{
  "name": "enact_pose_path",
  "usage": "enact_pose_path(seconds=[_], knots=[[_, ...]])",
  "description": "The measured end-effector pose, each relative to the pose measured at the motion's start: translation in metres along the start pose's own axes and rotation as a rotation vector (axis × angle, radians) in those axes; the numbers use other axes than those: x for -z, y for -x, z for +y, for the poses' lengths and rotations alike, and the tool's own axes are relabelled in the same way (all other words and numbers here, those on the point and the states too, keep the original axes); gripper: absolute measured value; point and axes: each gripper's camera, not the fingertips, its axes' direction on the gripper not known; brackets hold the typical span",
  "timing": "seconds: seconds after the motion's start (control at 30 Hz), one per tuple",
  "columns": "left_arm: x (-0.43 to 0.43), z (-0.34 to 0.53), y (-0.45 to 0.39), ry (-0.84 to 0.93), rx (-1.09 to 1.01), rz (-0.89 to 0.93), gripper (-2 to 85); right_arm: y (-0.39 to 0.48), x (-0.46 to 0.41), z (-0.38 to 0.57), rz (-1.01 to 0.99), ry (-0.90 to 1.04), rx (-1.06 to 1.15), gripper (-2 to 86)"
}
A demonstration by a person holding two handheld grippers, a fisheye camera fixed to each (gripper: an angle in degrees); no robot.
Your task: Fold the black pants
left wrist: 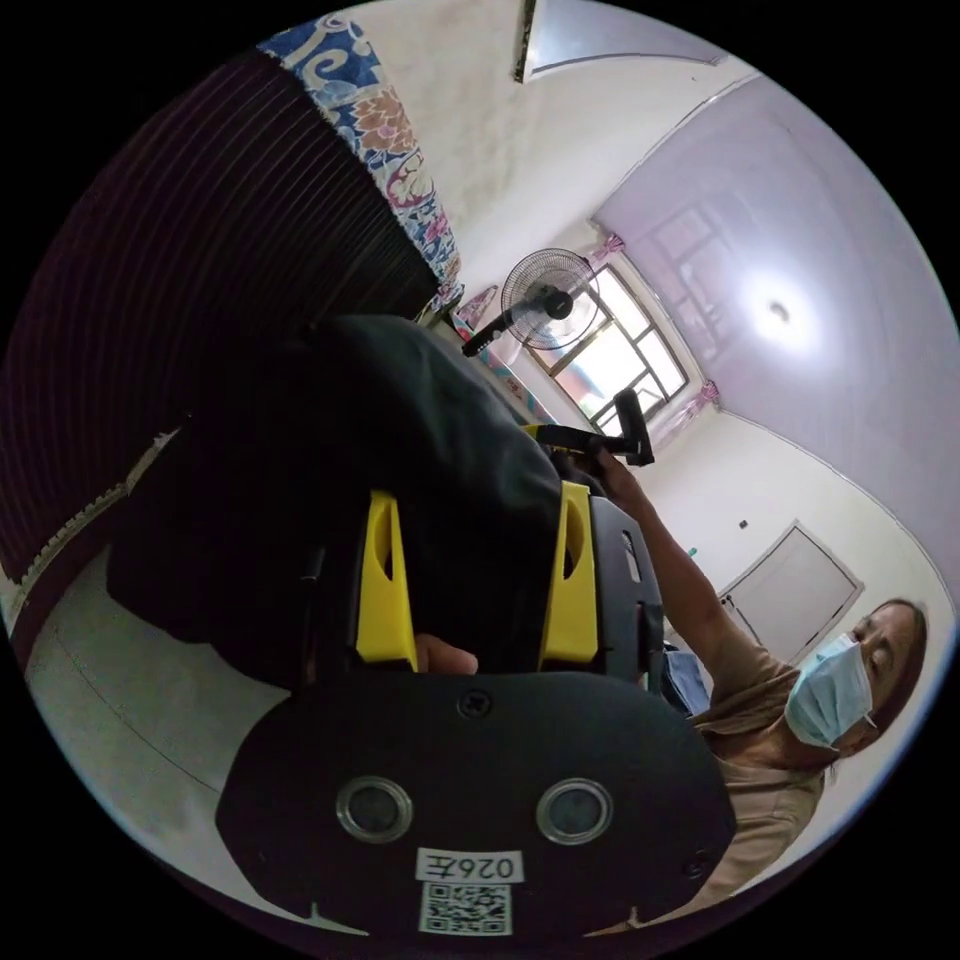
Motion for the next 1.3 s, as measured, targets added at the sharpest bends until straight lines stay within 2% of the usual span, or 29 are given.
enact_pose_path(seconds=[0.13,0.27,0.43,0.63,0.73,0.8,0.87,0.93,1.17,1.23,1.3], knots=[[0.019,-0.018,-0.010,-0.017,0.048,-0.022,12.4,0.004,-0.008,0.004,-0.003,0.001,-0.028,6.5],[0.035,-0.031,-0.039,-0.008,-0.034,-0.024,15.7,0.022,0.006,0.018,-0.005,-0.107,-0.011,2.5],[0.053,-0.034,-0.063,-0.036,-0.038,-0.017,18.2,0.074,0.056,0.042,0.004,-0.287,0.132,1.8],[0.057,-0.032,-0.086,-0.080,-0.015,-0.037,13.8,0.152,0.133,0.079,0.013,-0.437,0.360,1.4],[0.067,-0.017,-0.105,-0.187,-0.056,0.010,16.5,0.185,0.179,0.103,-0.003,-0.504,0.449,1.3],[0.091,0.010,-0.134,-0.407,-0.109,0.021,19.6,0.206,0.206,0.119,0.027,-0.539,0.513,1.3],[0.102,0.026,-0.163,-0.483,-0.164,0.014,19.3,0.224,0.232,0.135,0.052,-0.560,0.574,1.2],[0.100,0.033,-0.194,-0.463,-0.218,0.026,18.1,0.243,0.267,0.157,0.077,-0.572,0.642,1.2],[0.007,0.037,-0.330,-0.396,-0.391,0.093,16.7,0.218,0.395,0.232,0.194,-0.655,0.636,0.9],[-0.036,0.034,-0.366,-0.335,-0.438,0.115,16.5,0.169,0.447,0.267,0.242,-0.682,0.520,0.9],[-0.113,0.030,-0.412,-0.174,-0.496,0.154,16.3,0.114,0.480,0.296,0.248,-0.688,0.382,1.0]])
